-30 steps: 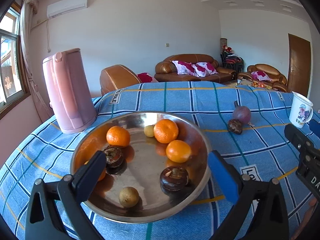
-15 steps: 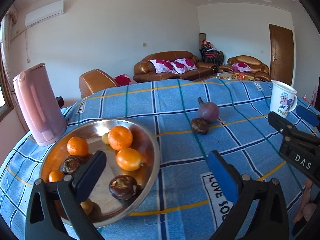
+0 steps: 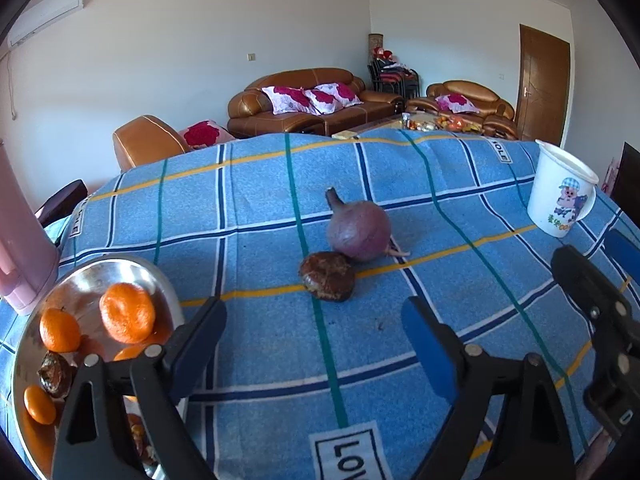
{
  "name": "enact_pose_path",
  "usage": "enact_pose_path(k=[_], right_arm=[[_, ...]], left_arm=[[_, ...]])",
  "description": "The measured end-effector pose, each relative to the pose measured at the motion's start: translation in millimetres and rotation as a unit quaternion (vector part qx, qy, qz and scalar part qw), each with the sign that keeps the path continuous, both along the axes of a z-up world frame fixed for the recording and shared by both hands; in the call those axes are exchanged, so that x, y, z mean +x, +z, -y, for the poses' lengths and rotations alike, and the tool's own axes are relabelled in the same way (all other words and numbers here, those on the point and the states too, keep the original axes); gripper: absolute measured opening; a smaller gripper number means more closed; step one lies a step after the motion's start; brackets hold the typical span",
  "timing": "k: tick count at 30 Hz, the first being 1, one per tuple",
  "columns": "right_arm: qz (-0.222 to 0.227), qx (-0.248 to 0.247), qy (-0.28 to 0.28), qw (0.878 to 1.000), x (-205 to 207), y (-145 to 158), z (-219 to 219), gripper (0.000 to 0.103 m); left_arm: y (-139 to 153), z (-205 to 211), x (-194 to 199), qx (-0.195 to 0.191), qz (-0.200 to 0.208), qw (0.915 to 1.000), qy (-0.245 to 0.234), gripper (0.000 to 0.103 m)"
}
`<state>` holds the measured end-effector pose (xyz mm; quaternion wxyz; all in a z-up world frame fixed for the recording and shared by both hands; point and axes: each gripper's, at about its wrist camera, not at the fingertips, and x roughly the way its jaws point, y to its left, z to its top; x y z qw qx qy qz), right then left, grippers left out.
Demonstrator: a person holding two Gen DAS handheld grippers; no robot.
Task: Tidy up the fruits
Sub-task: 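Move the left gripper to the mangosteen on the cloth and grasp it, then grasp the purple-red fruit with the right gripper while the left gripper holds the mangosteen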
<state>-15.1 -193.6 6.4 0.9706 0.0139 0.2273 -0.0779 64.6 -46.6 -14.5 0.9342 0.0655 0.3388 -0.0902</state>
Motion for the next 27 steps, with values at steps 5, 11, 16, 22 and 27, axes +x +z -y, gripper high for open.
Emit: enact_pose_path(k=[5, 11, 16, 22, 27], right_arm=[[0.001, 0.029, -0.008, 1.000, -1.2, -1.8, 12.6, 0.085], [0.003, 0.033, -0.006, 0.999, -3.0, -1.5, 12.5, 0.085], [-0.002, 0.030, -0.004, 1.000, 0.2, -2.3, 11.7, 0.085], [-0.010, 0.038, -0.009, 0.999, 2.0, -4.2, 14.4, 0.085], [-0.027, 0.034, -0.004, 0.999, 8.8, -6.7, 13.0, 0.085]], left_arm=[[-12.4, 13.0, 38.5, -0.011, -0.055, 0.9984, 0.000, 0.075], [-27.4, 14.6, 65.7, -0.035, -0.109, 0.9933, 0.005, 0.061], [-26.9, 11.5, 65.4, -0.046, -0.108, 0.9931, 0.005, 0.043], [-21.7, -3.7, 51.1, -0.081, -0.097, 0.9919, -0.006, 0.040], [-4.4, -19.4, 12.2, -0.079, -0.037, 0.9960, -0.016, 0.040]])
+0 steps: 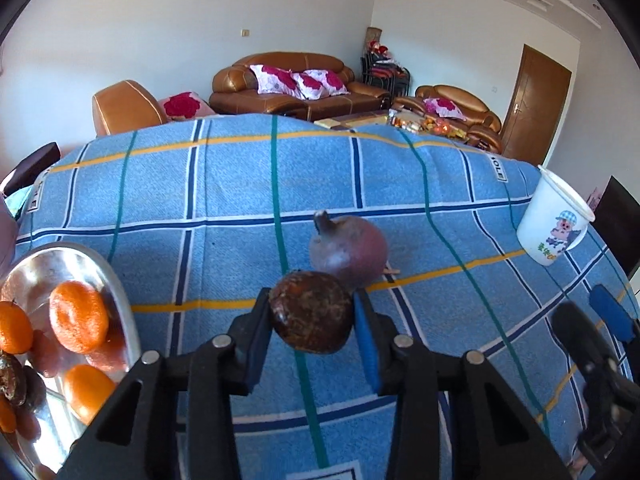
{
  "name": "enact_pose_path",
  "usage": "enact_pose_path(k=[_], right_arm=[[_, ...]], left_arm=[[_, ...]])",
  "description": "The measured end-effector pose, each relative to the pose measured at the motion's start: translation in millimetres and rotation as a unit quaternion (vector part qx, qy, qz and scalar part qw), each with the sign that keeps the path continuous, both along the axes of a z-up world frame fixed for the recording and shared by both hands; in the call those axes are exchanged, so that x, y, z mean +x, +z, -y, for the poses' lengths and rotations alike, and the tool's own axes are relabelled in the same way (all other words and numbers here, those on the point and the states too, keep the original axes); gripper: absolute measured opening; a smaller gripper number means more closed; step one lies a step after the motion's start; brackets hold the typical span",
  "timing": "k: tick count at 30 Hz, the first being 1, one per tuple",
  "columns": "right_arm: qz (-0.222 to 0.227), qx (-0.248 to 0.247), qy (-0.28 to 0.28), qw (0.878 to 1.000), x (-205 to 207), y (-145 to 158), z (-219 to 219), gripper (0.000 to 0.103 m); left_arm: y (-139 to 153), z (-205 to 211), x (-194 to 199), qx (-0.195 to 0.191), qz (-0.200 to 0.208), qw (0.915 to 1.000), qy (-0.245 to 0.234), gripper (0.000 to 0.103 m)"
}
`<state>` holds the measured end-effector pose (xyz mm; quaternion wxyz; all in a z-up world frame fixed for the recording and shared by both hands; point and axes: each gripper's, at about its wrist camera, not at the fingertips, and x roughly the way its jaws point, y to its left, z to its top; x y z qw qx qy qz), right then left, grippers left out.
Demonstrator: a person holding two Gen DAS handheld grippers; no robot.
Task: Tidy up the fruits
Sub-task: 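Grasp the purple-red fruit with the right gripper while the left gripper holds the mangosteen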
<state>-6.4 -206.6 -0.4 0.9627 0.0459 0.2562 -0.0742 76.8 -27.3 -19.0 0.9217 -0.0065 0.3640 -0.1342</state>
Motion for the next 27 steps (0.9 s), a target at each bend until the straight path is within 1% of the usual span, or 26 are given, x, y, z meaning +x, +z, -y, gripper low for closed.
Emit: enact_pose_path(k=[3, 5, 8, 10, 13, 15, 18, 20, 21, 22, 23, 25, 27], right_arm=[[-0.034, 0.022, 0.042, 0.998, 18.9, -6.9, -2.6, 0.085], [-0.048, 0.038, 0.061, 0.996, 34.2, -10.0, -6.2, 0.085], [-0.061, 0.070, 0.094, 0.991, 60.8, -12.7, -16.2, 0.085], [-0.072, 0.084, 0.129, 0.985, 77.4, -15.4, -29.3, 0.085], [-0.087, 0.056, 0.170, 0.980, 101.4, -19.4, -53.2, 0.085], [-0.096, 0.042, 0.180, 0.978, 116.7, -23.7, -65.6, 0.085], [-0.127, 0.061, 0.187, 0.972, 140.5, -33.1, -73.0, 0.085], [-0.150, 0.053, 0.188, 0.969, 152.3, -39.4, -80.0, 0.080], [-0.167, 0.045, 0.188, 0.967, 157.7, -43.7, -84.4, 0.066], [-0.178, 0.034, 0.185, 0.966, 161.1, -46.1, -88.3, 0.056], [-0.173, 0.019, 0.182, 0.968, 160.2, -44.3, -91.8, 0.053], [-0.173, -0.001, 0.178, 0.969, 155.7, -42.5, -95.9, 0.053], [-0.172, -0.009, 0.156, 0.973, 152.3, -40.9, -93.3, 0.052]], left_arm=[[7.9, -15.5, -15.1, -0.018, 0.003, 0.9998, -0.006, 0.040], [11.4, -27.2, -26.0, -0.026, 0.009, 0.9996, -0.003, 0.040], [15.1, -36.4, -38.3, -0.026, 0.028, 0.9993, 0.005, 0.040], [14.4, -41.7, -45.5, -0.022, 0.039, 0.9989, 0.015, 0.040], [13.6, -43.9, -48.5, -0.028, 0.045, 0.9985, 0.015, 0.040], [15.4, -40.2, -49.3, -0.019, 0.054, 0.9983, 0.010, 0.040], [17.2, -32.0, -51.7, -0.003, 0.064, 0.9979, -0.003, 0.040], [18.1, -29.8, -53.5, 0.002, 0.070, 0.9975, -0.008, 0.040], [18.7, -29.9, -53.7, 0.004, 0.071, 0.9974, -0.009, 0.040], [18.3, -28.6, -53.2, 0.006, 0.071, 0.9974, -0.010, 0.040], [18.1, -28.2, -52.9, 0.007, 0.070, 0.9974, -0.012, 0.040], [17.4, -27.1, -53.4, 0.008, 0.068, 0.9976, -0.012, 0.040], [16.9, -27.6, -54.3, 0.005, 0.070, 0.9975, -0.013, 0.040]])
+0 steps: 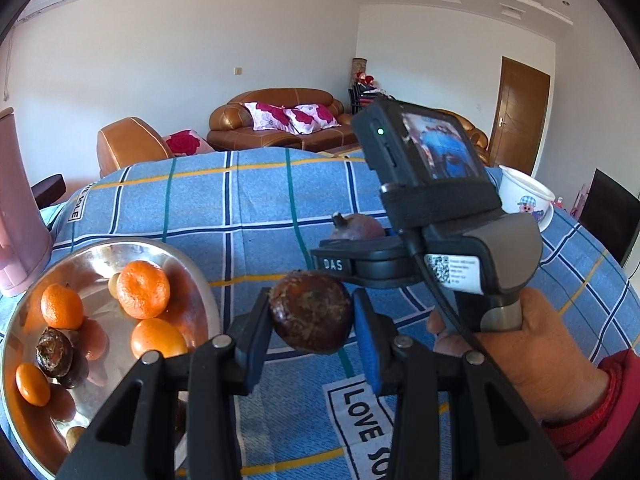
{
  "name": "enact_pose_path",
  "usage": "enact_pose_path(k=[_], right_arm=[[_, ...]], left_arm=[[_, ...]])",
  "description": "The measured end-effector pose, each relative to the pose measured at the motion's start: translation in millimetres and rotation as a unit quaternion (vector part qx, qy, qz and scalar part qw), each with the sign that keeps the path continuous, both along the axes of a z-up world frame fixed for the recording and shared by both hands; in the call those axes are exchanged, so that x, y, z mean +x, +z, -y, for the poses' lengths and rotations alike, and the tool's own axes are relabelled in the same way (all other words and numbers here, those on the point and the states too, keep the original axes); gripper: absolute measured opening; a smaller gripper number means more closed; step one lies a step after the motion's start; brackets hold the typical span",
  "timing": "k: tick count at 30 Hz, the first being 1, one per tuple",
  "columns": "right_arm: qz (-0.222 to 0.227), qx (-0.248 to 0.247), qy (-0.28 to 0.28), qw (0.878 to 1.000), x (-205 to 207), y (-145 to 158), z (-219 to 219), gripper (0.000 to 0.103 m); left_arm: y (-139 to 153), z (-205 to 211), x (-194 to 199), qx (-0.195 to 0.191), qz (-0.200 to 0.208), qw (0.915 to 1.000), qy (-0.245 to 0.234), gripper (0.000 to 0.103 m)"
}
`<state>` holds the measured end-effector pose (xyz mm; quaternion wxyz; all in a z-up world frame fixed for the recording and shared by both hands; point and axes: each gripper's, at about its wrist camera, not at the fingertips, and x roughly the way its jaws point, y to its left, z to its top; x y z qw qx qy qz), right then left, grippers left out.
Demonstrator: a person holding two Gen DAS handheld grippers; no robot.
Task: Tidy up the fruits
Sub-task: 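Grasp the purple-red fruit with the right gripper while the left gripper holds the mangosteen, then carry the mangosteen and purple-red fruit over the steel bowl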
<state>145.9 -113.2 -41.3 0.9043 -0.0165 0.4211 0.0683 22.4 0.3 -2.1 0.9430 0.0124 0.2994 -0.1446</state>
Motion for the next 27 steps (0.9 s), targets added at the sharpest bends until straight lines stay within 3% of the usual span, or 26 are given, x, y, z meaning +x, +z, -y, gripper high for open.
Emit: enact_pose_path(k=[5, 12, 21, 27], right_arm=[[0.046, 0.008, -0.100, 0.994, -35.4, 14.7, 41.4, 0.053], [0.120, 0.015, -0.193, 0.974, -113.0, 35.6, 81.4, 0.053], [0.164, 0.030, -0.212, 0.963, -170.4, 46.6, 81.1, 0.053], [0.169, 0.035, -0.208, 0.963, -182.5, 47.2, 73.4, 0.053]], left_arm=[[1.6, 2.6, -6.8, 0.003, 0.012, 0.9999, 0.000, 0.041], [8.4, 8.8, -18.6, 0.015, 0.052, 0.9986, -0.002, 0.040], [17.4, 19.1, -42.3, 0.039, 0.114, 0.9926, -0.009, 0.041], [19.6, 24.9, -58.6, 0.024, 0.115, 0.9925, -0.032, 0.041]])
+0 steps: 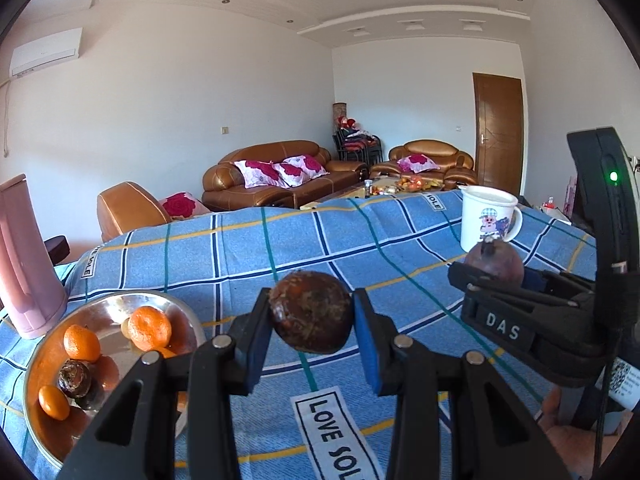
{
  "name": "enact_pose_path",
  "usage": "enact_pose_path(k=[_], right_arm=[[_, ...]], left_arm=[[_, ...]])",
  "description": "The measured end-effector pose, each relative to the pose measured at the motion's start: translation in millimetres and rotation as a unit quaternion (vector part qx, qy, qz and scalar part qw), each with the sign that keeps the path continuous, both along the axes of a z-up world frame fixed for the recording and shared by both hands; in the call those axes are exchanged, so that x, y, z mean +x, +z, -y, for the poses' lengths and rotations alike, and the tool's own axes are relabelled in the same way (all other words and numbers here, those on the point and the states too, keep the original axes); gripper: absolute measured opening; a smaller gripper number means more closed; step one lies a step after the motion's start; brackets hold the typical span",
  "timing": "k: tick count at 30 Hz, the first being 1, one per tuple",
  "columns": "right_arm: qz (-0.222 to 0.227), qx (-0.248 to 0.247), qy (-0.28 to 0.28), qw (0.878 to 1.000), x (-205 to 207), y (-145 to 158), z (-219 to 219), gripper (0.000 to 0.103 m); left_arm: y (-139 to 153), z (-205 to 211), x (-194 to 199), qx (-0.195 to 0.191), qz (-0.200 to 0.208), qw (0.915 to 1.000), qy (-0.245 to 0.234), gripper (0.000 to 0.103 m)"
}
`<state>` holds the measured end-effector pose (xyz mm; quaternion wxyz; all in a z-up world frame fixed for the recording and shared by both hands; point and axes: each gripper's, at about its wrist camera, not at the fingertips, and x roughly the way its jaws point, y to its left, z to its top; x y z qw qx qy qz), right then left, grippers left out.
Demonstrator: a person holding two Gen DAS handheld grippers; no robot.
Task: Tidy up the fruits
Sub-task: 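Carry the mangosteen and purple-red fruit over the steel bowl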
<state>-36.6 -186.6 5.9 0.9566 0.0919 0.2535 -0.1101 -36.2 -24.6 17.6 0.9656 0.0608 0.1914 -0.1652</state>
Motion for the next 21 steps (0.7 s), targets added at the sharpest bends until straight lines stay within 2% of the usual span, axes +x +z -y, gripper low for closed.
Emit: enact_pose_path(k=[10, 17, 21], right_arm=[[0.015, 0.001, -0.003, 1.000, -16.1, -0.4, -6.4, 0.053], [0.024, 0.019, -0.020, 0.999, -32.6, -0.4, 1.2, 0.053], [0.025, 0.027, -0.026, 0.999, -38.1, -1.1, 5.6, 0.053]], left_arm=[[2.9, 14.2, -22.8, 0.019, 0.025, 0.9994, -0.012, 0.041], [4.7, 25.5, -39.3, 0.031, 0.045, 0.9980, -0.031, 0.041], [5.0, 25.7, -41.2, 0.026, 0.044, 0.9981, -0.035, 0.041]])
